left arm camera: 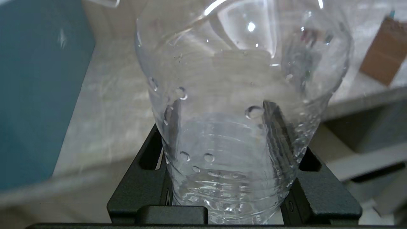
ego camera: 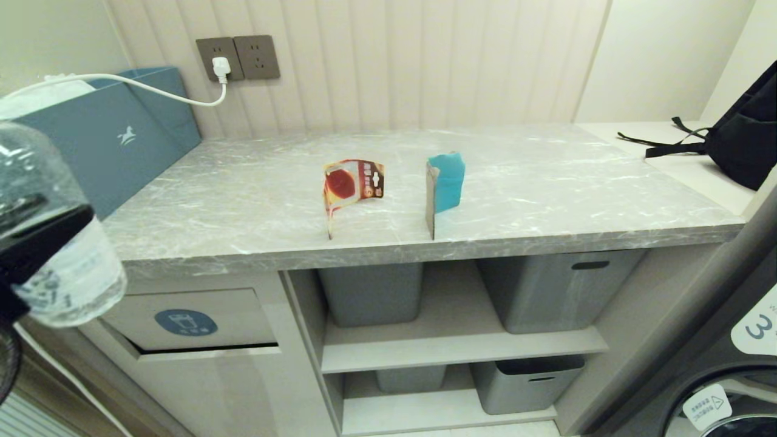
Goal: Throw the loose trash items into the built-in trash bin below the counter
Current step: Put the garbage in the trash can
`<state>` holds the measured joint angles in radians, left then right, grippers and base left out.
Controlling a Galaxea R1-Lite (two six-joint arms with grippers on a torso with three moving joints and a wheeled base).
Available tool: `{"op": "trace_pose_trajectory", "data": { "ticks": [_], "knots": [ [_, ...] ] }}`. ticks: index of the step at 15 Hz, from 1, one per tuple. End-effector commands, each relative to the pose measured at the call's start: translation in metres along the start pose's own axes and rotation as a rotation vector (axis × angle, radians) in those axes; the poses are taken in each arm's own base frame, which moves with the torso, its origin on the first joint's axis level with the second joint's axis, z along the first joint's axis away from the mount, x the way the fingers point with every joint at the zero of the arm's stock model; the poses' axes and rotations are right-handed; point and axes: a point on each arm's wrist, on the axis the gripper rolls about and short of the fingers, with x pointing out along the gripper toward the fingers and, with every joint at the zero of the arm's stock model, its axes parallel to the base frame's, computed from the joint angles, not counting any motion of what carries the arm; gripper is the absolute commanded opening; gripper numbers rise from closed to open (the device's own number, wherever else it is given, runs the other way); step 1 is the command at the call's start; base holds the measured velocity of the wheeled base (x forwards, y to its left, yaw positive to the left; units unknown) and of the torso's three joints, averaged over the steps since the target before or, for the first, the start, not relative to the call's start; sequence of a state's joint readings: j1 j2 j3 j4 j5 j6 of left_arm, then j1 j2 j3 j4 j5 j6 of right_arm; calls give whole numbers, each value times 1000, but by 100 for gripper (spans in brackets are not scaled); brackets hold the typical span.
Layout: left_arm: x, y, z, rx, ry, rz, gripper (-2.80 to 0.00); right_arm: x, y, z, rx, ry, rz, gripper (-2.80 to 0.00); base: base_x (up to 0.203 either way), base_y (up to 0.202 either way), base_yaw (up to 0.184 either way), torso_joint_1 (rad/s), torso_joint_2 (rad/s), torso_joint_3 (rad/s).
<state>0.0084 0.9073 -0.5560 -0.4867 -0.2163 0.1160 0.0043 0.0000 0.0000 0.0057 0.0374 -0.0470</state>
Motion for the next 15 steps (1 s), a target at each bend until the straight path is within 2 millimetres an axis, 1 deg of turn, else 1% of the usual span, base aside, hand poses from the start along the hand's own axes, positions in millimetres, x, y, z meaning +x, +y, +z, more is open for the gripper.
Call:
{"op": "trace_pose_trajectory", "data": {
  "ticks": [1, 3, 7, 9, 10, 11, 12, 15],
  "knots": [
    [-54, -10, -3, 5, -1, 42, -280, 0, 0, 0, -1, -1, 1, -280, 0, 0, 0, 0, 0, 0],
    [-69, -15, -22, -7, 54, 78, -280, 0, 0, 0, -1, -1, 1, -280, 0, 0, 0, 0, 0, 0],
    [-88, -24, -57, -11, 94, 83, -280, 0, 0, 0, -1, -1, 1, -280, 0, 0, 0, 0, 0, 0],
    [-101, -29, -77, -12, 102, 81, -280, 0, 0, 0, -1, -1, 1, -280, 0, 0, 0, 0, 0, 0],
    [-108, -32, -84, -15, 102, 76, -280, 0, 0, 0, -1, -1, 0, -280, 0, 0, 0, 0, 0, 0],
    [-113, -35, -93, -29, 158, 64, -280, 0, 0, 0, -1, -1, 0, -280, 0, 0, 0, 0, 0, 0],
    [-117, -37, -104, -41, 208, 64, -280, 0, 0, 0, -1, -1, 1, -280, 0, 0, 0, 0, 0, 0],
    [-123, -42, -136, -14, 214, 84, -280, 0, 0, 0, -1, -1, 1, -280, 0, 0, 0, 0, 0, 0]
  ]
}}
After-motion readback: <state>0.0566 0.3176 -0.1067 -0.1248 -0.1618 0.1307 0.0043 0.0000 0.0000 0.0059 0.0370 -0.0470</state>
